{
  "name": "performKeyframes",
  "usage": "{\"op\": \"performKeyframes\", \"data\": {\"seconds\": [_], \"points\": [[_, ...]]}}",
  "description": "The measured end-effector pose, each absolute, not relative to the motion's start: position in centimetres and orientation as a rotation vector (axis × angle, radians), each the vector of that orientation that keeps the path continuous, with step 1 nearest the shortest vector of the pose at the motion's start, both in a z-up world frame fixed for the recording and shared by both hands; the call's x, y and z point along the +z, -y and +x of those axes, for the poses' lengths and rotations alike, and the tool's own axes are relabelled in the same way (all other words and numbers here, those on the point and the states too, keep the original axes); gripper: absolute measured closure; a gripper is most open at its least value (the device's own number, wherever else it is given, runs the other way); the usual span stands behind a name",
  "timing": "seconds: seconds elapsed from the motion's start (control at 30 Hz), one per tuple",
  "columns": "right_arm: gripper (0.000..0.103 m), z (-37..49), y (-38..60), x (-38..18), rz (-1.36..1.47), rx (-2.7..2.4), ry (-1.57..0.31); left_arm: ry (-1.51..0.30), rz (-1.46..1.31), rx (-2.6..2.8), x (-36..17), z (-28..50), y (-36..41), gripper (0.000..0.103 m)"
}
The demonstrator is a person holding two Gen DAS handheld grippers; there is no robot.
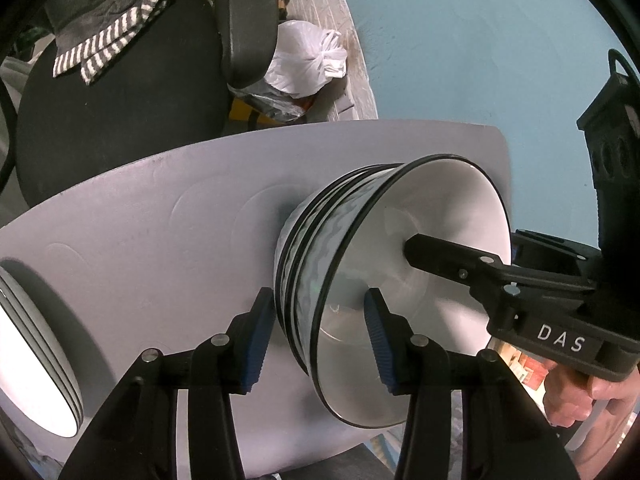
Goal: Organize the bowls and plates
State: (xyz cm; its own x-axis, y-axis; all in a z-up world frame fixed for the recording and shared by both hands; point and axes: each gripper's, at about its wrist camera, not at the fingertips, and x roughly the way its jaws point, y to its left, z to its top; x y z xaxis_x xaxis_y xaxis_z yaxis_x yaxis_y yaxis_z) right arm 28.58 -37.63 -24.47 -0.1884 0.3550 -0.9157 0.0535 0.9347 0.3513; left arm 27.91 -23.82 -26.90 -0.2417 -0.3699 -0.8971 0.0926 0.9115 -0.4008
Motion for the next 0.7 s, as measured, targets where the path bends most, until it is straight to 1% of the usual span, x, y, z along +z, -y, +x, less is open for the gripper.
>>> {"op": "performKeyframes", "data": {"seconds": [0.27, 0.63, 0.7], "points": [[0.069, 28.16, 37.00, -24.46, 0.259, 0.306, -1.781, -1.784, -0.215, -0.435, -27.05, 28.02, 23.57, 0.057], [0.068, 27.69, 37.66, -24.57, 0.326, 0.284, -1.757, -1.794, -0.204, -0.445, -27.19, 28.10, 23.31, 0.057], [0.068, 27.63, 37.79, -24.57, 0.326, 0.278, -1.753, -1.786, -0.207, -0.445, -27.04, 27.97, 23.21, 0.062]]}}
